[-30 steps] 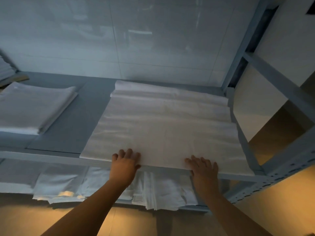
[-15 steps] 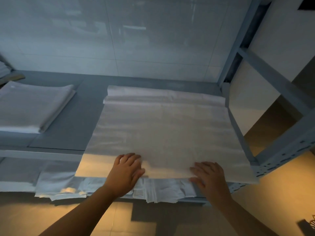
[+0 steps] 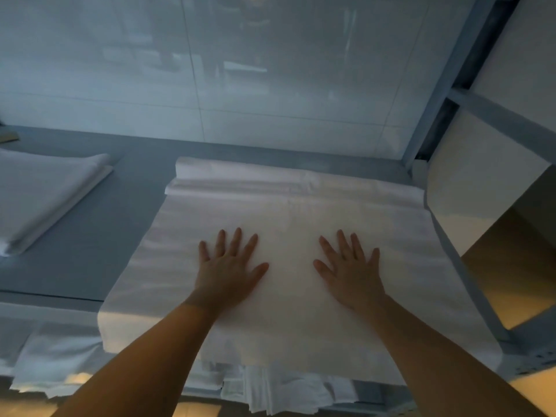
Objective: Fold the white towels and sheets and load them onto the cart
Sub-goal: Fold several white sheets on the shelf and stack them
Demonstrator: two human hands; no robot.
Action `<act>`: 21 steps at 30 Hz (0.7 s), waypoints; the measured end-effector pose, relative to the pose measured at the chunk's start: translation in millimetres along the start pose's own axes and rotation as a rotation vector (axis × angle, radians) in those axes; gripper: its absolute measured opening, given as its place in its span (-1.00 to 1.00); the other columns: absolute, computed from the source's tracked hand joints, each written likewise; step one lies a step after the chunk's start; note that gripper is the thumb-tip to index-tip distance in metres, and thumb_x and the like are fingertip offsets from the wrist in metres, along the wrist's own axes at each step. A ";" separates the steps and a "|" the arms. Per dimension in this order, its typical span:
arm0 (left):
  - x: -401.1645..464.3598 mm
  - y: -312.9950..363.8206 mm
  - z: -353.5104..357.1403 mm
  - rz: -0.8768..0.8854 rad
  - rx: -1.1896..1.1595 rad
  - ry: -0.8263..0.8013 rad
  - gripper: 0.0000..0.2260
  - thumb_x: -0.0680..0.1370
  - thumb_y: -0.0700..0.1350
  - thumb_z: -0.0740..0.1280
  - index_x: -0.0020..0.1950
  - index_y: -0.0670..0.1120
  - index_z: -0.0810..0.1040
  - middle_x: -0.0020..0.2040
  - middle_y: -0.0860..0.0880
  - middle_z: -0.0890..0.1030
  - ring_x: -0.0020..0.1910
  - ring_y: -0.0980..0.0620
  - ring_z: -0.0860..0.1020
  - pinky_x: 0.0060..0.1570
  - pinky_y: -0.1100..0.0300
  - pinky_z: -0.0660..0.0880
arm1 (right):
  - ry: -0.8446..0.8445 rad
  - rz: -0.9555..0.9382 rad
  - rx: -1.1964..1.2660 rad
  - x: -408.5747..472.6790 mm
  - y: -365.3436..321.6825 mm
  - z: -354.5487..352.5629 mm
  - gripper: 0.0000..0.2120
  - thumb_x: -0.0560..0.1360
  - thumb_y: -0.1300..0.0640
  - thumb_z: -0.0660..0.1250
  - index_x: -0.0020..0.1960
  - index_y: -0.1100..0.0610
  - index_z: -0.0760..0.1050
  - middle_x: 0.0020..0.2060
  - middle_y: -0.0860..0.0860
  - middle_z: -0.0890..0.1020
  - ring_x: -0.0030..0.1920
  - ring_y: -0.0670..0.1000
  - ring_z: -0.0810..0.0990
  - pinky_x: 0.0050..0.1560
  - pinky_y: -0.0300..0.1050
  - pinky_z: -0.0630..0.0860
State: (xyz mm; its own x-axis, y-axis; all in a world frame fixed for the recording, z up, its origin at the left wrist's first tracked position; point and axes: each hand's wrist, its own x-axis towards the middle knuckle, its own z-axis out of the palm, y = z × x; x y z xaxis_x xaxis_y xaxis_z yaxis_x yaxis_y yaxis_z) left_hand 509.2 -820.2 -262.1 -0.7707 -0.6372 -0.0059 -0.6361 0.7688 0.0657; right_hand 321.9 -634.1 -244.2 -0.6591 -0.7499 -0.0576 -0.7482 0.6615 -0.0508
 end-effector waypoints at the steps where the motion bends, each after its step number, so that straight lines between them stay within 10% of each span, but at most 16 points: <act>1: -0.9 -0.1 1.5 0.002 -0.003 0.012 -0.32 0.44 0.45 -0.27 0.53 0.25 -0.20 0.58 0.05 -0.15 0.55 -0.11 -0.19 0.42 -0.27 -0.19 | -0.010 0.005 -0.010 0.7 0.5 4.2 -0.43 0.53 -0.36 -0.21 0.50 -0.29 -0.23 0.55 -0.09 -0.19 0.54 0.04 -0.23 0.43 0.35 -0.19; 14: -62.5 14.9 -4.8 -0.043 -0.031 -0.073 -0.30 0.40 0.45 -0.35 0.48 0.22 -0.36 0.51 0.07 -0.34 0.49 -0.09 -0.36 0.38 -0.28 -0.33 | -0.041 -0.005 -0.027 -44.0 -6.2 -0.7 -0.43 0.53 -0.35 -0.17 0.51 -0.29 -0.15 0.56 -0.07 -0.05 0.55 0.05 -0.10 0.41 0.38 -0.16; 18: -6.5 16.0 -15.8 0.048 -0.064 0.013 -0.31 0.41 0.45 -0.29 0.49 0.24 -0.33 0.54 0.07 -0.32 0.50 -0.07 -0.37 0.38 -0.28 -0.35 | 0.303 -0.069 0.056 -2.8 -11.4 -29.2 -0.50 0.53 -0.22 0.05 0.36 -0.05 0.45 0.26 0.09 0.53 0.26 0.17 0.47 0.28 0.39 0.27; 21: 66.2 19.5 -26.3 0.114 0.004 0.138 -0.36 0.52 0.37 -0.18 0.52 0.20 -0.28 0.55 0.05 -0.31 0.51 -0.07 -0.35 0.41 -0.27 -0.31 | 0.502 -0.167 0.123 63.8 -7.6 -49.3 -0.54 0.54 -0.11 0.17 0.33 0.10 0.48 0.25 0.20 0.52 0.22 0.26 0.49 0.23 0.23 0.41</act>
State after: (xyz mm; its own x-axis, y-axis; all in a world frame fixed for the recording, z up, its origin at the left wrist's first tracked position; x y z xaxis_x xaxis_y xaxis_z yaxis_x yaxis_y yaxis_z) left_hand 446.7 -848.8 -235.0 -0.8257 -0.5468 0.1386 -0.5449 0.8367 0.0542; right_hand 281.7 -687.4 -198.3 -0.5097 -0.7375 0.4430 -0.8514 0.5065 -0.1362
